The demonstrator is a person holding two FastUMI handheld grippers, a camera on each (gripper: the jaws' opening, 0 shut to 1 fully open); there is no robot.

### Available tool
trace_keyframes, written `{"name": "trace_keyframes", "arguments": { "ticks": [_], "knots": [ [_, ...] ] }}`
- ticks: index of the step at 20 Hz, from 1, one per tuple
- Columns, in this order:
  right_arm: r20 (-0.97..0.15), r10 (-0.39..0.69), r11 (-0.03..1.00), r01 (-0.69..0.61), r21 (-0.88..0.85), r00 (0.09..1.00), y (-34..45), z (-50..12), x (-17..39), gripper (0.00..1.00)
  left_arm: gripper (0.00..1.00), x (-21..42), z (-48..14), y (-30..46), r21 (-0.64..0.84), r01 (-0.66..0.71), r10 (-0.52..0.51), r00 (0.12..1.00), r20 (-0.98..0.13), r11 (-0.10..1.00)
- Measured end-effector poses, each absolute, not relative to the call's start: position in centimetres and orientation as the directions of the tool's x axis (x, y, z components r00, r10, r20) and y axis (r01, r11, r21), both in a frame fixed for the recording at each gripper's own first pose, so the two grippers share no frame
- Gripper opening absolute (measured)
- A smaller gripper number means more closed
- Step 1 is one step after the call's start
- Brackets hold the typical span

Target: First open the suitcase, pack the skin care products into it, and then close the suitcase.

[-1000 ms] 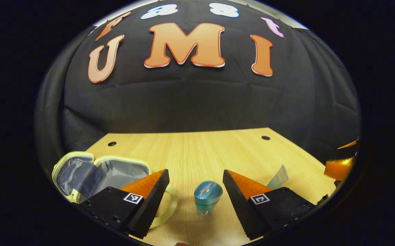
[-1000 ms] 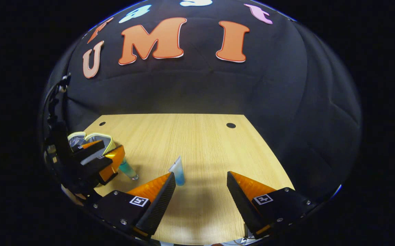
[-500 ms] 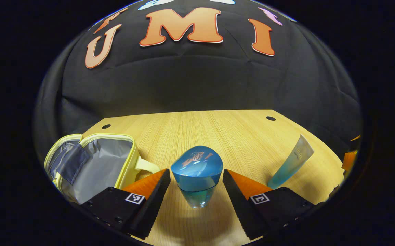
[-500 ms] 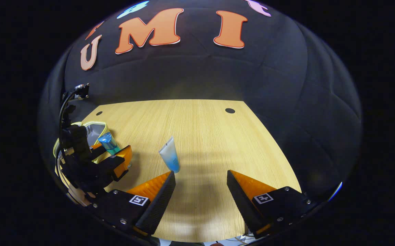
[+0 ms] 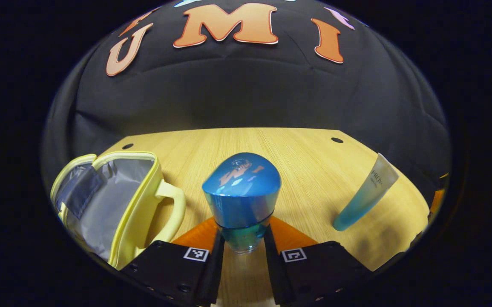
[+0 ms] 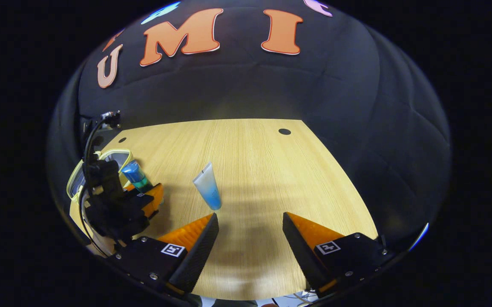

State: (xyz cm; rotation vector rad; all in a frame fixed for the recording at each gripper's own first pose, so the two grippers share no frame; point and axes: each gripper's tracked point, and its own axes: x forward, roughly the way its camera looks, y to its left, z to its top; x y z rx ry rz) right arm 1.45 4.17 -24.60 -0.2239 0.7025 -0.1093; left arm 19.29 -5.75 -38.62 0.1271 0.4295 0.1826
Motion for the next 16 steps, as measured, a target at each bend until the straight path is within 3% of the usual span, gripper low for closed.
{"name": "trace_keyframes", "arguments": {
  "ticks": [4,11,16],
  "knots": [
    [-0.626,-0.135,0.980,0.011,-0.199,0.768,5.8,-24.0,1.5,0.96,0.47,17.5,-36.8,-6.8,0.079,-0.122,0.145,0.877,-0.458,0.989],
    [-0.639,-0.029,0.993,-0.050,-0.105,0.769,10.1,-24.6,3.5,0.96,0.47,12.0,-27.3,-9.0,0.000,-0.011,0.010,0.851,-0.525,1.000],
    [-0.668,-0.043,0.985,-0.081,-0.153,0.743,9.9,-27.5,6.0,0.96,0.47,7.6,-20.8,-5.8,0.005,-0.029,0.027,0.839,-0.544,1.000]
  ]
}}
